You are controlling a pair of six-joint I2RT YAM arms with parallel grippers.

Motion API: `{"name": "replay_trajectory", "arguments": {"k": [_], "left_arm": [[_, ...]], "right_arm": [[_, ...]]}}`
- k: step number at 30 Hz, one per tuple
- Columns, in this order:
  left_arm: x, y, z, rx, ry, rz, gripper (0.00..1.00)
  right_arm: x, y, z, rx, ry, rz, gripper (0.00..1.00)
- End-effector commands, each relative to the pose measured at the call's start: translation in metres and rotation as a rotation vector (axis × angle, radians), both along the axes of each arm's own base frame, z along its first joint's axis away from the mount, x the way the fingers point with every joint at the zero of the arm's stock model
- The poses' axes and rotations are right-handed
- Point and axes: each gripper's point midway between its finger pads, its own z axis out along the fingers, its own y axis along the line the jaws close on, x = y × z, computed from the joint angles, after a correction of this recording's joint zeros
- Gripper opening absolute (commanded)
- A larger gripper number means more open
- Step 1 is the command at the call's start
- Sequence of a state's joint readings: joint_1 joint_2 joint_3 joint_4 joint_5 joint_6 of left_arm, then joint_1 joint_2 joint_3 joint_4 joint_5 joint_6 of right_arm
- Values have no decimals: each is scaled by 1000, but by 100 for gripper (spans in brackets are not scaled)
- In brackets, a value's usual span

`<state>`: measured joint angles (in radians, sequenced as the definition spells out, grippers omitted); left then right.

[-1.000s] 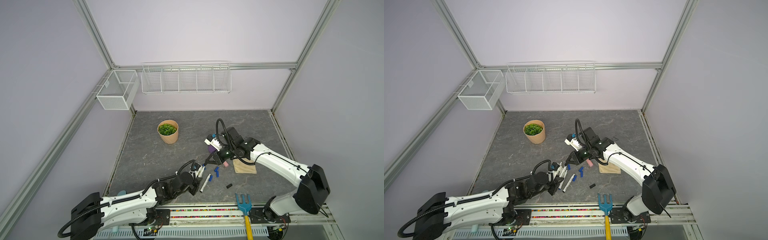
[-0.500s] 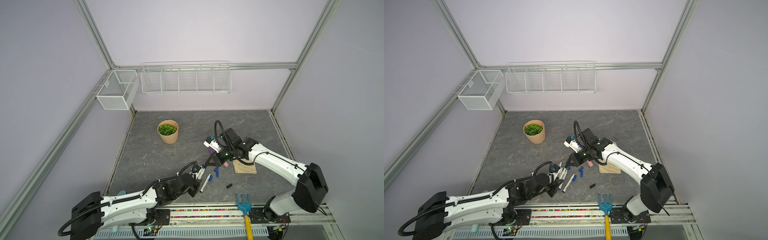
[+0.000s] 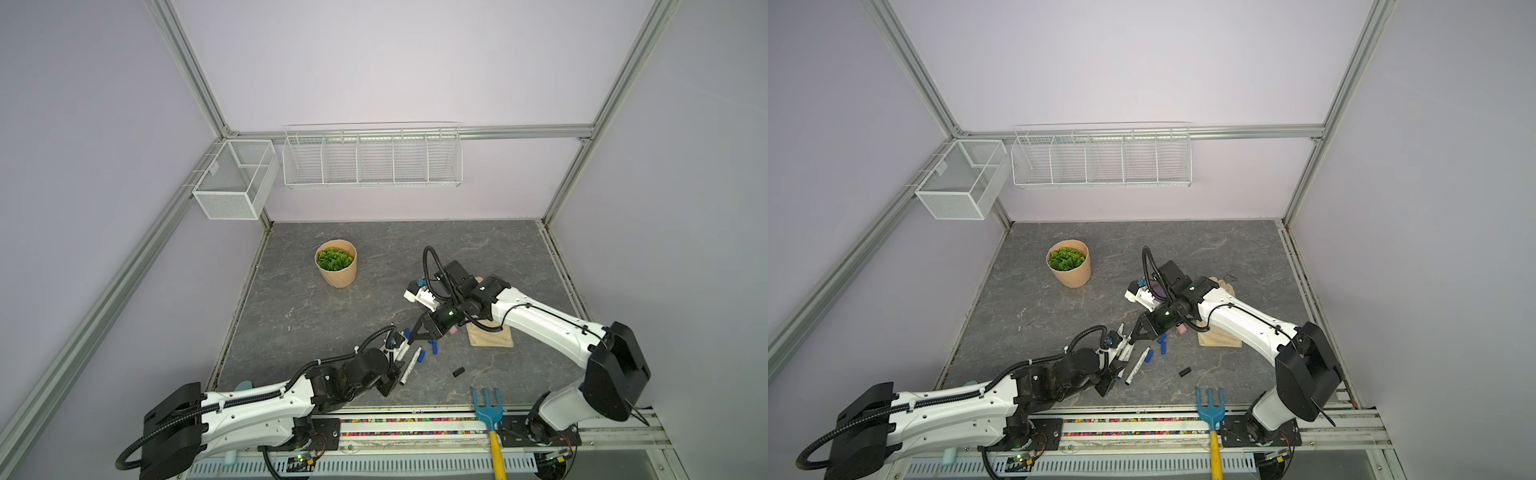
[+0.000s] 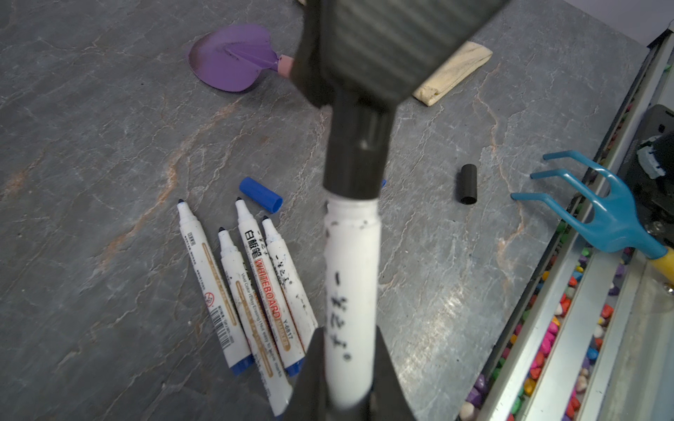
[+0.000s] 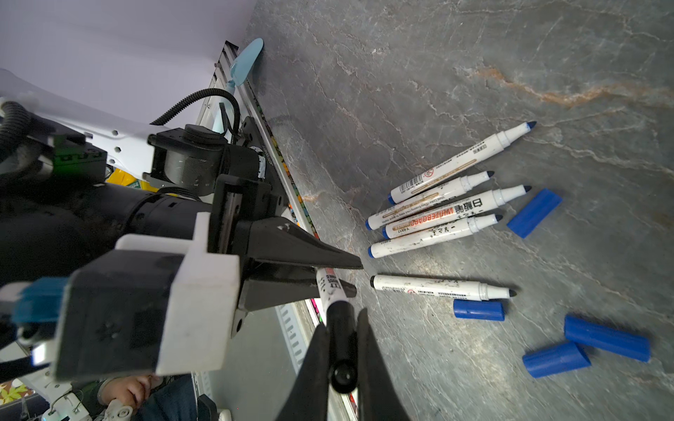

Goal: Insert the pens into the pen caps

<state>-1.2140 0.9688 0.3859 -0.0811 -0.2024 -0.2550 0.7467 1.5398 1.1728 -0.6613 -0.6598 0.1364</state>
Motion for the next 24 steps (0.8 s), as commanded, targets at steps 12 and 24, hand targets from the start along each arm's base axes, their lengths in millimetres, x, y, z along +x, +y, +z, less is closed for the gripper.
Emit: {"name": "replay_trajectory", "arguments": {"k": [12, 24], "left_arm": [[33, -33, 152, -506, -323, 84, 0], [46, -38, 176, -629, -349, 165, 0]], "right_arm": [[-42, 1, -7, -5, 172, 116, 8], [-40, -1, -7, -28, 134, 108, 8]]}}
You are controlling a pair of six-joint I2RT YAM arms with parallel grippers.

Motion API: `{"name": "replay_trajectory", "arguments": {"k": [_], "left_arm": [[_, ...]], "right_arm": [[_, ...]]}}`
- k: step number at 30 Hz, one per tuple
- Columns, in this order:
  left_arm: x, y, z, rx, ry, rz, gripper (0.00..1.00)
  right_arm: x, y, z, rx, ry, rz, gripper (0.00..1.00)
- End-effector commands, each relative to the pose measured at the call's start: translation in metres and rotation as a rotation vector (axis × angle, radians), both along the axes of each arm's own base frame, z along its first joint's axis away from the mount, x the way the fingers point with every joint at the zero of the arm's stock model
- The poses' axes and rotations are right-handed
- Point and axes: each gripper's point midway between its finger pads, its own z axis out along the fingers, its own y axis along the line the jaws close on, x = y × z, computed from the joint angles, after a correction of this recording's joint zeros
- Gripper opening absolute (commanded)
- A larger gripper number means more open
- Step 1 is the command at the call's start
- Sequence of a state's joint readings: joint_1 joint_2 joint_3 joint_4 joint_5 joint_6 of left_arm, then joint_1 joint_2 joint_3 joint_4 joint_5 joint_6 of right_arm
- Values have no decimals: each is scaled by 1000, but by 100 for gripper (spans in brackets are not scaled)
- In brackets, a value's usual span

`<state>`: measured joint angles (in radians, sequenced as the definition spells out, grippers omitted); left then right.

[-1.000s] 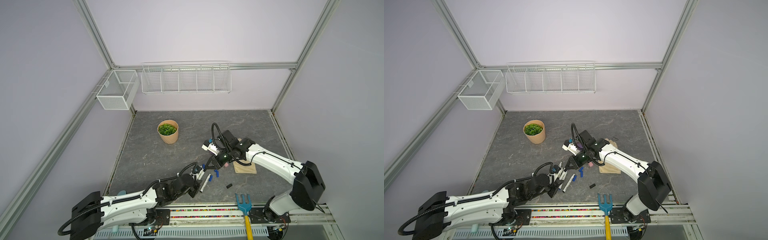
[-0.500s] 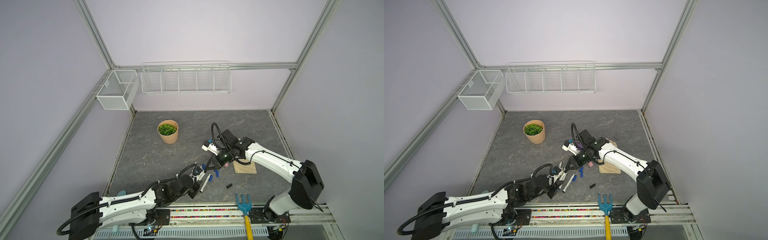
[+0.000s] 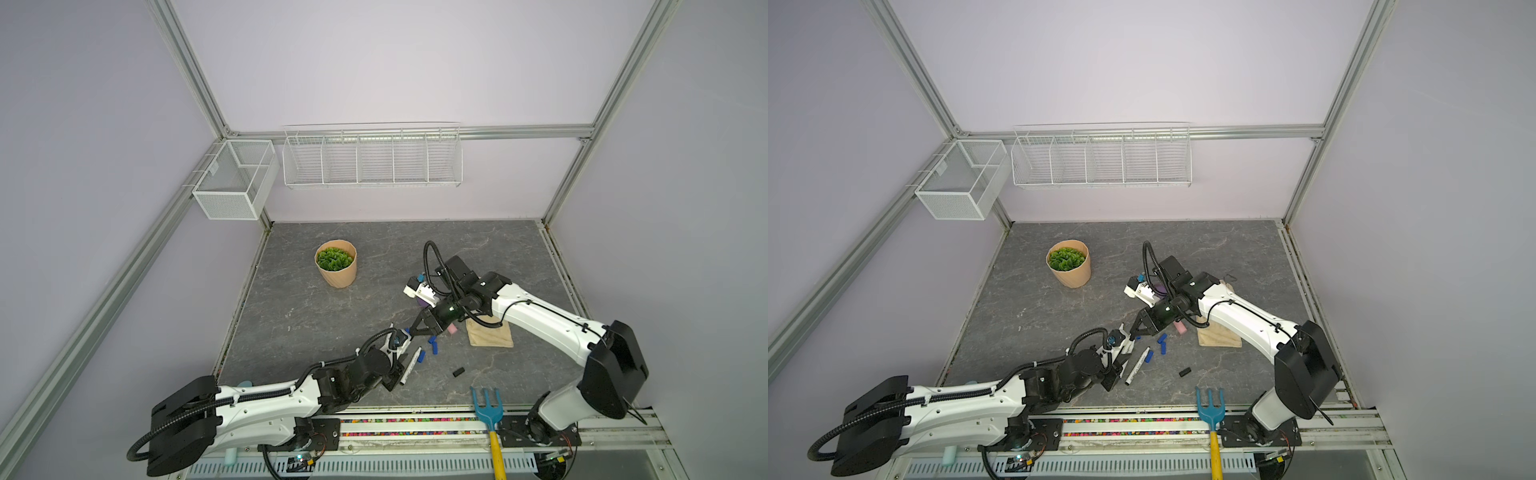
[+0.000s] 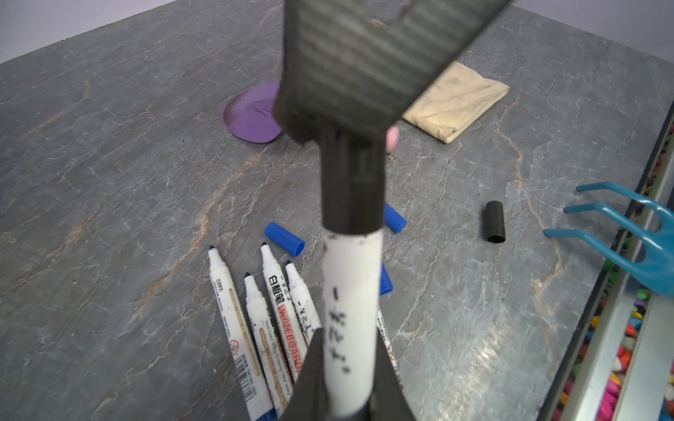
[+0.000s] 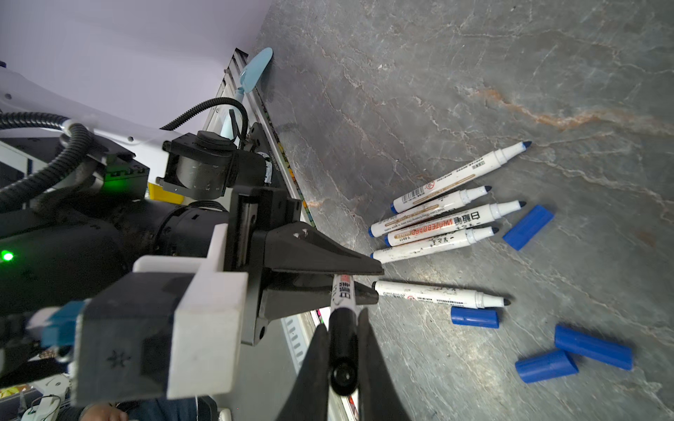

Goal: Insert the pens into the pen caps

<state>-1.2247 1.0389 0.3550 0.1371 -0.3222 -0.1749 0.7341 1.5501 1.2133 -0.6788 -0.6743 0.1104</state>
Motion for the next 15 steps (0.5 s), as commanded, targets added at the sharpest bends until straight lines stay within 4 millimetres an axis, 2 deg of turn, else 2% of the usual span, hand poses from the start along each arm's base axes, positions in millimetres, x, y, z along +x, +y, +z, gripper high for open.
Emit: {"name": "replay_trajectory", "arguments": {"k": [1, 5, 8, 10, 13, 15], "left_arm": [[24, -25, 163, -600, -198, 88, 0], [23, -18, 150, -628, -145, 117, 0], [20, -24, 136, -577, -104, 87, 0], [17, -30, 126, -546, -74, 68, 0], [16, -39, 112, -516, -35, 49, 0], [15, -44, 104, -511, -18, 42, 0]], "right_arm": [[-42, -5, -16, -49, 139, 81, 8], [-17, -11, -7, -5, 99, -13, 8], [-2, -9, 4, 36, 55, -67, 14], [6, -5, 14, 71, 21, -89, 23], [18, -1, 33, 120, -34, -127, 45], [25, -1, 45, 147, -81, -158, 52]]}}
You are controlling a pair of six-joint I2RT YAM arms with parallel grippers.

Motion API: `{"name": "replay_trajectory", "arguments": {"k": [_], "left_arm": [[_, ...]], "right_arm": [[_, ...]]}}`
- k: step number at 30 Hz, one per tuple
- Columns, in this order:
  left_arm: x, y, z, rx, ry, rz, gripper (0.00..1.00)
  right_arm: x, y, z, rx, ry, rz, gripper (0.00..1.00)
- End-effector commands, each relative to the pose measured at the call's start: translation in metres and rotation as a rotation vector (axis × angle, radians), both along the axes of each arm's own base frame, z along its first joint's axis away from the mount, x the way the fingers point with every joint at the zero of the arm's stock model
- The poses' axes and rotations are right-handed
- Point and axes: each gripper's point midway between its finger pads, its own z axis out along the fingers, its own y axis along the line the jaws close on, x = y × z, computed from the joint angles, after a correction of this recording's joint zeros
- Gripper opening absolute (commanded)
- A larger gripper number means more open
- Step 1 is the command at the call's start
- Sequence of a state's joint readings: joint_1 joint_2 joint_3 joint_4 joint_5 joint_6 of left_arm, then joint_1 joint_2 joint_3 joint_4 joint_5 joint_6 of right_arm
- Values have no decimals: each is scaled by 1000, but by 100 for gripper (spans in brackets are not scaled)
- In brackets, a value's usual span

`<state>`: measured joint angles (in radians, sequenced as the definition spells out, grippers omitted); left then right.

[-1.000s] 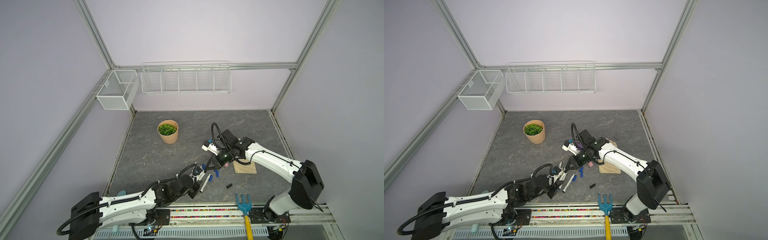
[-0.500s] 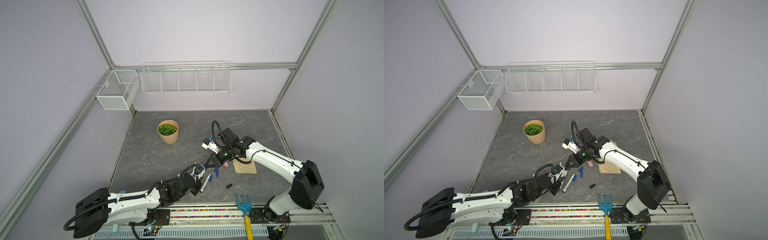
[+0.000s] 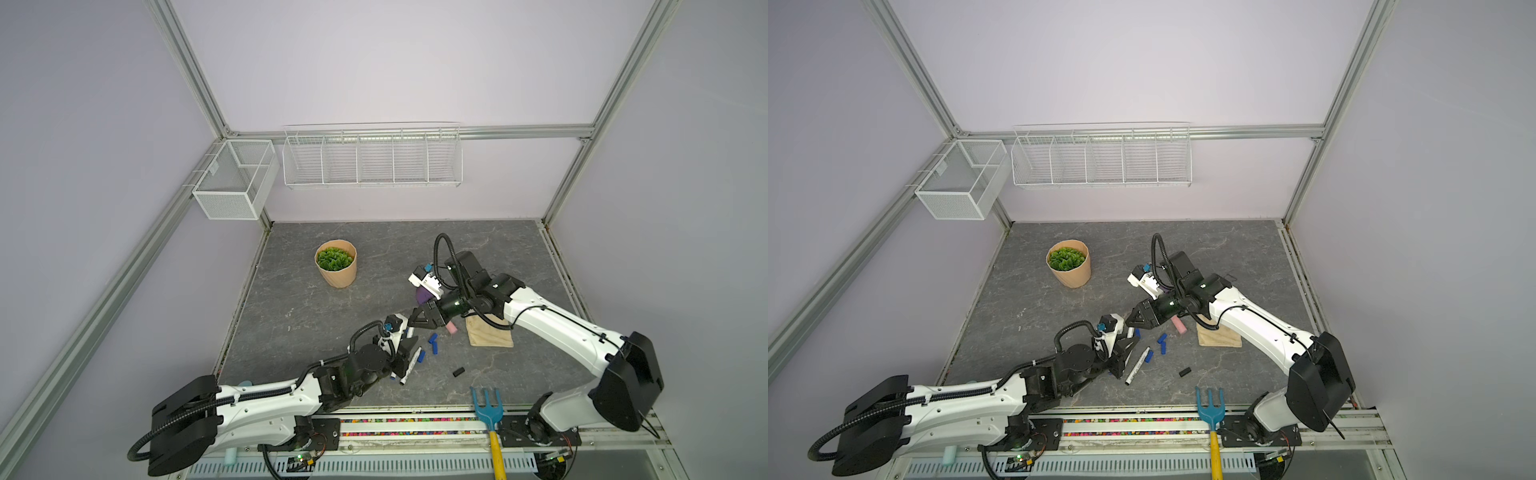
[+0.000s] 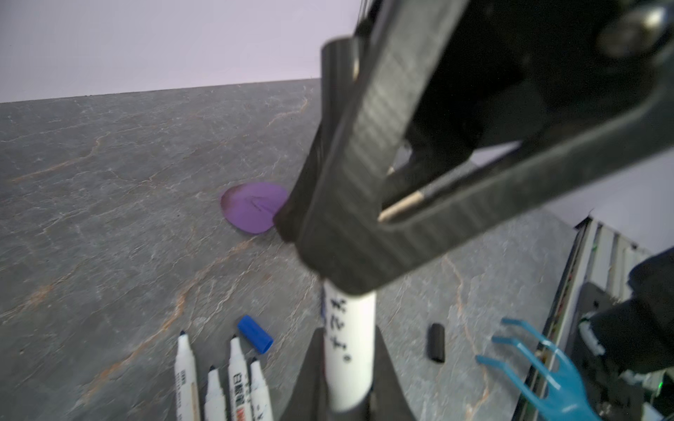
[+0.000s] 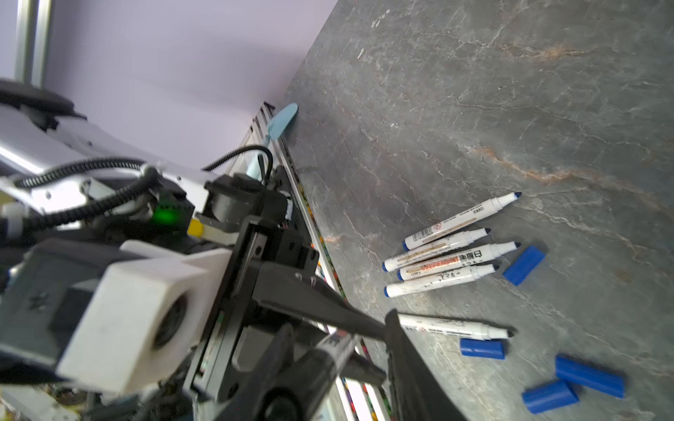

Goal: Insert the pens into the pen caps

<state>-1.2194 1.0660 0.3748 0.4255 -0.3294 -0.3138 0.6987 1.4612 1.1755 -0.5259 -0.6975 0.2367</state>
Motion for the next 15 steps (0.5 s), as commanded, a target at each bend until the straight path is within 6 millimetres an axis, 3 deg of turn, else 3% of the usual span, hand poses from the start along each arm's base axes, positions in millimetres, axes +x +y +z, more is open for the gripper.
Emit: {"name": "replay_trajectory", "arguments": {"k": [1, 5, 15], "left_arm": [[2, -18, 38, -165, -22, -21, 0], [3, -28, 27, -168, 6, -31, 0], [9, -39, 31, -212, 20, -16, 0]], "right_arm": [[11, -5, 14, 23, -63, -81, 53], [15, -11, 24, 40, -129, -124, 53], [8, -20, 8, -10, -107, -126, 47]]}}
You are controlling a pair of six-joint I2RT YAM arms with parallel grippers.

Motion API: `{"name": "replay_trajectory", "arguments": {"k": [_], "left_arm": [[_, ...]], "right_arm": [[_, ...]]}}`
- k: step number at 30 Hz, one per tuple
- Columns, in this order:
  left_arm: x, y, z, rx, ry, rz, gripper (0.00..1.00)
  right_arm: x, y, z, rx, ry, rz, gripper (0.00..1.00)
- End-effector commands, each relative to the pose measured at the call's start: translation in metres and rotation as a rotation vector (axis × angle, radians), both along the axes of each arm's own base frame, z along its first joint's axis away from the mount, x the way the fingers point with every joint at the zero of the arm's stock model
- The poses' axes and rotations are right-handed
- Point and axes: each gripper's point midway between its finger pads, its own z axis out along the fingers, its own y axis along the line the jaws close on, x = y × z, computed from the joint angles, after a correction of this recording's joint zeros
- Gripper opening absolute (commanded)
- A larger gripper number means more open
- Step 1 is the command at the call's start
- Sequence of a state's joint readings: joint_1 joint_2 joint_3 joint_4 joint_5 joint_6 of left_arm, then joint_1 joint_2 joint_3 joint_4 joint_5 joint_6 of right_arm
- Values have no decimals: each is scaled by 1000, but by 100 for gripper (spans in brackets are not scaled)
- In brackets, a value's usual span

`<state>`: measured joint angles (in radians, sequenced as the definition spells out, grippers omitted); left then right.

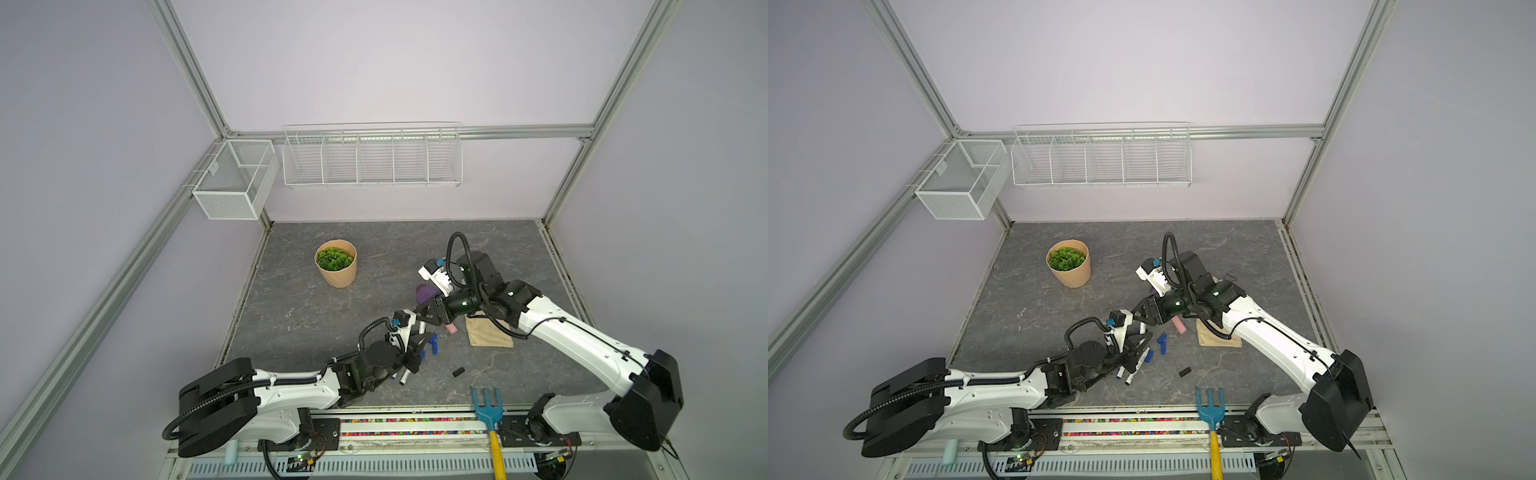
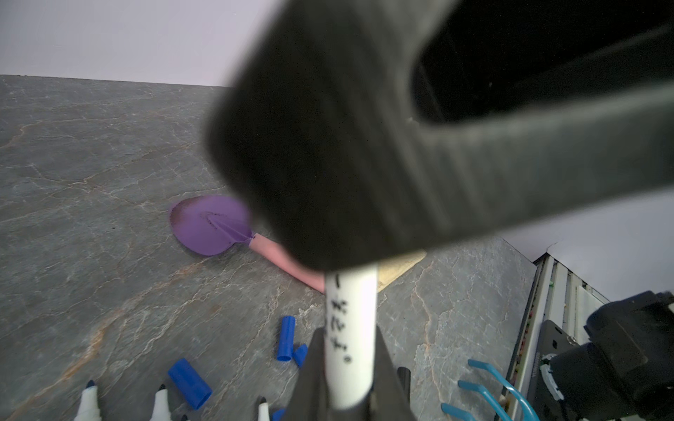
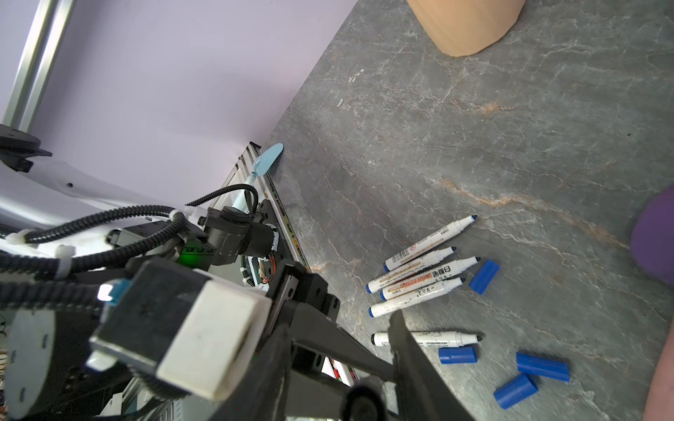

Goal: Insert the pens into the pen caps

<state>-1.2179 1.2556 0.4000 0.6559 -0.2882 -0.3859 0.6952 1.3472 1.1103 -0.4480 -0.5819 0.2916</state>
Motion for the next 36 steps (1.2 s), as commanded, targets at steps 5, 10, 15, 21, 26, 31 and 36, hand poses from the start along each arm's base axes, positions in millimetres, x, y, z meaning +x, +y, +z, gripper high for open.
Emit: {"name": "replay_trajectory", "arguments": {"k": [5, 10, 15, 21, 26, 31, 36], "left_arm": [[10, -3, 45, -140, -28, 43, 0], [14, 0, 43, -139, -11, 73, 0], [18, 1, 33, -94, 18, 93, 6], [16, 5, 11, -6, 75, 99, 66], [28, 38, -12, 83, 153, 264, 73], [38, 82, -30, 206, 186, 437, 75], [36, 100, -42, 223, 220, 471, 75]], "right_arm": [[1, -12, -15, -58, -9, -23, 41], [2, -11, -13, -42, -10, -20, 17], [8, -13, -14, -33, 9, -47, 11], [59, -58, -49, -190, 84, -318, 9], [96, -131, -101, -456, 169, -568, 9], [116, -180, -143, -658, 223, -671, 9], [129, -182, -166, -682, 260, -675, 9]]}}
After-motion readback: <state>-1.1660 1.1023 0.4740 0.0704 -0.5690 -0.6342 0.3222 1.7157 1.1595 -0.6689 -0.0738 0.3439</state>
